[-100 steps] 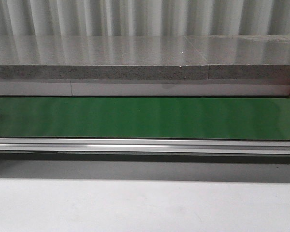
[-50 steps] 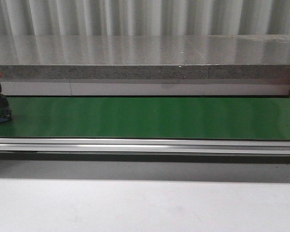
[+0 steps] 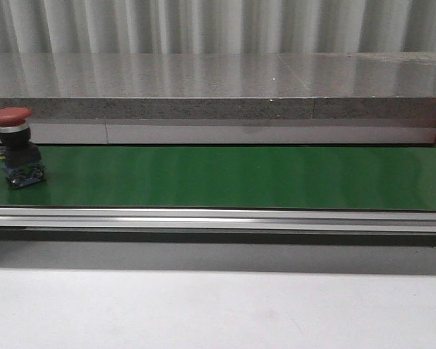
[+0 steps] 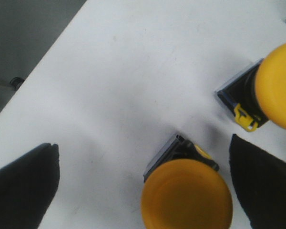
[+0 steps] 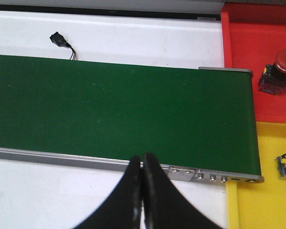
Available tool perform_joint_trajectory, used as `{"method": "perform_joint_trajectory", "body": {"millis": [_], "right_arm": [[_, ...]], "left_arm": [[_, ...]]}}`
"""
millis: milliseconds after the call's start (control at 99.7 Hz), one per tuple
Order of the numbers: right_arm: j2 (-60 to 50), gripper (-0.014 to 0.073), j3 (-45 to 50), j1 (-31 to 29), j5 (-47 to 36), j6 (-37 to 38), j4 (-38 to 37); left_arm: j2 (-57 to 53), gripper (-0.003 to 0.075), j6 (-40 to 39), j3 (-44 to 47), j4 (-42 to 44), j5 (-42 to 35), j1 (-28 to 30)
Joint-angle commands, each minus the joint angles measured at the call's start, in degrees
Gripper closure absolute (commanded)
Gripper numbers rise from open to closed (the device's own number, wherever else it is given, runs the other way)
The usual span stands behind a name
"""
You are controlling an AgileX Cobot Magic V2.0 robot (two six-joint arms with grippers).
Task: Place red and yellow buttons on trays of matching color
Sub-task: 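Move the left gripper down onto a yellow-capped button and grasp it, then carry the yellow button onto the green belt and open the left gripper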
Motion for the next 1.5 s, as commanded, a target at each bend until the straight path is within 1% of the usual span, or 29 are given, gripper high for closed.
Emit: {"method": "perform_joint_trajectory", "body": {"millis": [0, 80, 120, 170, 221, 271, 291, 341, 361, 411, 431, 481, 652, 802, 983, 1083, 1133, 1253, 1374, 1494], "right_arm": [[-0.4, 0.0659, -1.4, -0.01, -3.22, -0.47, 0.1], [-0.4, 0.0659, -1.4, -0.01, -3.22, -0.47, 0.1], [-0.4, 0.0659, -1.4, -0.01, -3.22, -0.47, 0.1], [-0.4, 0.0659, -1.4, -0.01, -3.22, -0.47, 0.1], [-0.4, 0.0659, -1.4, -0.01, -3.22, -0.47, 0.1], [-0.4, 0.0659, -1.4, -0.01, -3.22, -0.47, 0.1], [-0.4, 0.0659, -1.4, -0.01, -3.22, -0.47, 0.1], [-0.4, 0.0659, -1.4, -0.01, -3.22, -0.47, 0.1], [-0.4, 0.0659, -1.4, -0.01, -3.22, -0.47, 0.1], [-0.4, 0.0659, -1.4, -0.01, -3.22, -0.47, 0.1], [-0.4, 0.0659, -1.4, -0.01, -3.22, -0.47, 0.1], [-0.4, 0.0659, -1.4, -0.01, -3.22, -0.47, 0.1], [-0.4, 0.0659, -1.4, -0.01, -3.22, -0.47, 0.1], [-0.4, 0.0659, -1.4, -0.01, -3.22, -0.47, 0.1], [-0.4, 0.0659, -1.4, -0.01, -3.22, -0.47, 0.1], [-0.4, 0.0659, -1.4, -0.01, -3.22, -0.47, 0.1], [-0.4, 0.0659, -1.4, -0.01, -3.22, -0.47, 0.1], [-0.4, 0.0659, -1.4, -0.01, -3.22, -0.47, 0.1], [-0.4, 0.0659, -1.4, -0.01, -3.22, -0.47, 0.1], [-0.4, 0.0659, -1.4, -0.01, -3.22, -0.47, 0.1]], "left_arm": [[-1.16, 0.005, -0.64, -1.98, -0.28, -2.47, -0.13], [-0.12, 0.0062, -0.64, -2.26, -0.88, -2.56, -0.13], [0.48, 0.0081, -0.64, -2.26, -1.13, -2.56, -0.13], [0.93, 0.0123, -0.64, -2.26, -1.41, -2.28, -0.13], [0.94, 0.019, -0.64, -2.26, -1.83, -2.19, -0.13], [0.94, 0.029, -0.53, -2.26, -2.36, -1.78, -0.13], [0.94, 0.0319, -0.53, -2.37, -2.47, -1.58, -0.13], [0.94, 0.0441, -0.53, -2.73, -3.03, -0.55, -0.13], [0.94, 0.0472, -0.43, -2.87, -3.16, -0.1, -0.13], [0.65, 0.0598, -0.43, -3.25, -3.49, 0.83, -0.22], [0.45, 0.0629, -0.27, -3.36, -3.61, 1.01, -0.22], [-0.52, 0.0743, -0.06, -3.38, -4.06, 1.23, -0.22], [-6.44, 0.0739, -0.03, -3.38, -4.18, 1.82, -0.86], [-13.41, 0.0739, 1.67, -3.38, -4.18, 2.61, -3.91], [-19.01, 0.0739, 3.93, -3.87, -4.27, 5.22, -11.56], [-19.17, 0.0739, 5.66, -5.13, -4.27, 7.73, -17.01], [-19.07, 0.0739, 6.18, -5.5, -4.16, 8.02, -20.03], [-19.07, 0.0739, 6.95, -5.74, -3.64, 8.02, -25.27], [-18.83, 0.0739, 7.43, -5.74, -3.64, 7.89, -28.04], [-18.2, 0.0739, 7.43, -5.74, -3.64, 7.89, -28.46]]}}
